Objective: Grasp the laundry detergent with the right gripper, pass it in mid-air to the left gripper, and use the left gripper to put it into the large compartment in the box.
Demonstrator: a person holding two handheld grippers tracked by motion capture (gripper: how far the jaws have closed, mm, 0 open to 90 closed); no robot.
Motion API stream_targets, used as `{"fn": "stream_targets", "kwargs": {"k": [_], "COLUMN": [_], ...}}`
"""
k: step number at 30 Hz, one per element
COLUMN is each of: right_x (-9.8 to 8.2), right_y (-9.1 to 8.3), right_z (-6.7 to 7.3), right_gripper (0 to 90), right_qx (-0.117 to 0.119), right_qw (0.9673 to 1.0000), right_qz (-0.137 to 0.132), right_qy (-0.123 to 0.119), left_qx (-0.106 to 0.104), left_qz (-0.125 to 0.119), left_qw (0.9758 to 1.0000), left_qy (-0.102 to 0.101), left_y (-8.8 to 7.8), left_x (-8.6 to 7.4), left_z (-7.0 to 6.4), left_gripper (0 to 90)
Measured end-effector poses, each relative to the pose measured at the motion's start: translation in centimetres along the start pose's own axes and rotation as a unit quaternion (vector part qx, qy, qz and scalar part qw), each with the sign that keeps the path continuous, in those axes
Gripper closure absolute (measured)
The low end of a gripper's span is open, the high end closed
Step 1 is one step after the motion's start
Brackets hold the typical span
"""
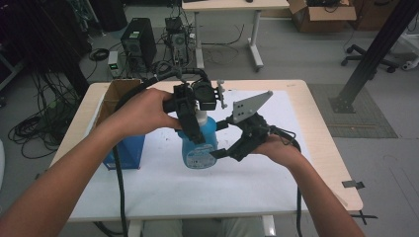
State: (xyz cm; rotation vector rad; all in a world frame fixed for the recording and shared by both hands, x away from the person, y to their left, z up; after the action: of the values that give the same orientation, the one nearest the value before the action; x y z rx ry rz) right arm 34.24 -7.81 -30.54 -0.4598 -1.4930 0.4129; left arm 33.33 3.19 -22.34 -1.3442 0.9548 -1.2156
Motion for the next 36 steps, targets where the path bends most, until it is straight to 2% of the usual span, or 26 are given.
{"fn": "stream_targets", "kwargs": {"k": [3, 5, 7, 8, 9, 10, 18, 21, 26, 28, 29, 32, 34, 35, 36], "right_x": [-0.7, -1.5, -1.7, -2.2, -2.4, -2.4, -3.7, -4.1, -4.7, -5.1, -5.1, -5.7, -6.1, -6.3, -6.3], "right_y": [-1.2, -2.2, -2.5, -3.4, -3.8, -3.8, -7.3, -8.5, -10.0, -10.8, -10.8, -11.4, -11.7, -11.9, -11.9], "right_z": [-0.2, -0.3, -0.3, -0.4, -0.5, -0.5, -0.9, -1.0, -1.2, -1.4, -1.4, -1.7, -1.8, -1.9, -1.9], "right_gripper": [15.3, 14.2, 14.0, 13.3, 13.2, 13.2, 13.0, 13.0, 12.5, 12.5, 12.5, 11.6, 10.9, 10.7, 10.7], "right_qx": [-0.014, -0.024, -0.027, -0.034, -0.038, -0.038, -0.074, -0.087, -0.1, -0.107, -0.107, -0.116, -0.119, -0.122, -0.122], "right_qw": [0.9998, 0.9992, 0.9988, 0.998, 0.9975, 0.9975, 0.9936, 0.9915, 0.988, 0.9855, 0.9855, 0.9802, 0.9771, 0.9738, 0.9738], "right_qz": [0.01, 0.031, 0.038, 0.05, 0.056, 0.056, 0.077, 0.088, 0.107, 0.12, 0.12, 0.15, 0.166, 0.182, 0.182], "right_qy": [0.008, 0.014, 0.015, 0.018, 0.02, 0.02, 0.037, 0.042, 0.048, 0.053, 0.053, 0.057, 0.06, 0.06, 0.06], "left_qx": [0.007, 0.014, 0.021, 0.026, 0.033, 0.033, 0.065, 0.077, 0.089, 0.095, 0.095, 0.104, 0.106, 0.106, 0.106], "left_qz": [0.007, 0.011, 0.014, 0.012, 0.013, 0.013, 0.013, 0.01, 0.008, 0.006, 0.006, 0.008, 0.011, 0.013, 0.016], "left_qw": [0.9999, 0.9995, 0.9988, 0.9984, 0.9974, 0.9974, 0.9902, 0.9857, 0.9764, 0.9695, 0.9695, 0.9606, 0.9583, 0.956, 0.9542], "left_qy": [-0.01, -0.024, -0.042, -0.049, -0.063, -0.063, -0.123, -0.15, -0.197, -0.226, -0.226, -0.258, -0.265, -0.273, -0.279], "left_y": [-0.3, -0.5, -0.9, -1.2, -1.7, -1.7, -3.3, -4.1, -5.6, -6.6, -6.6, -7.4, -7.6, -7.7, -7.8], "left_x": [-0.1, -0.2, -0.4, -0.4, -0.7, -0.7, -1.6, -2.1, -3.2, -3.9, -3.9, -4.8, -5.3, -5.5, -5.8], "left_z": [0.3, 0.5, 0.8, 1.0, 1.3, 1.3, 2.8, 3.5, 4.5, 5.2, 5.2, 5.9, 6.3, 6.5, 6.7], "left_gripper": [37.9, 37.9, 37.9, 37.9, 37.9, 37.9, 37.9, 37.9, 37.9, 37.8, 37.8, 37.8, 37.8, 37.8, 37.8]}}
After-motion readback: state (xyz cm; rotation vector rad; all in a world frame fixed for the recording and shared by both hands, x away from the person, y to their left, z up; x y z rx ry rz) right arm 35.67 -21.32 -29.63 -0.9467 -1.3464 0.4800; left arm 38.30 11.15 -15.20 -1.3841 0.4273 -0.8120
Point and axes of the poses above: each handheld gripper's, and its own axes: y roughly forward along the jaws, x roughly out of its top, z roughly to its left, the point moved 6 cm from there along y, roughly forward along the jaws, and after that the axes turned 1 degree about z, right-handed, at the moved point
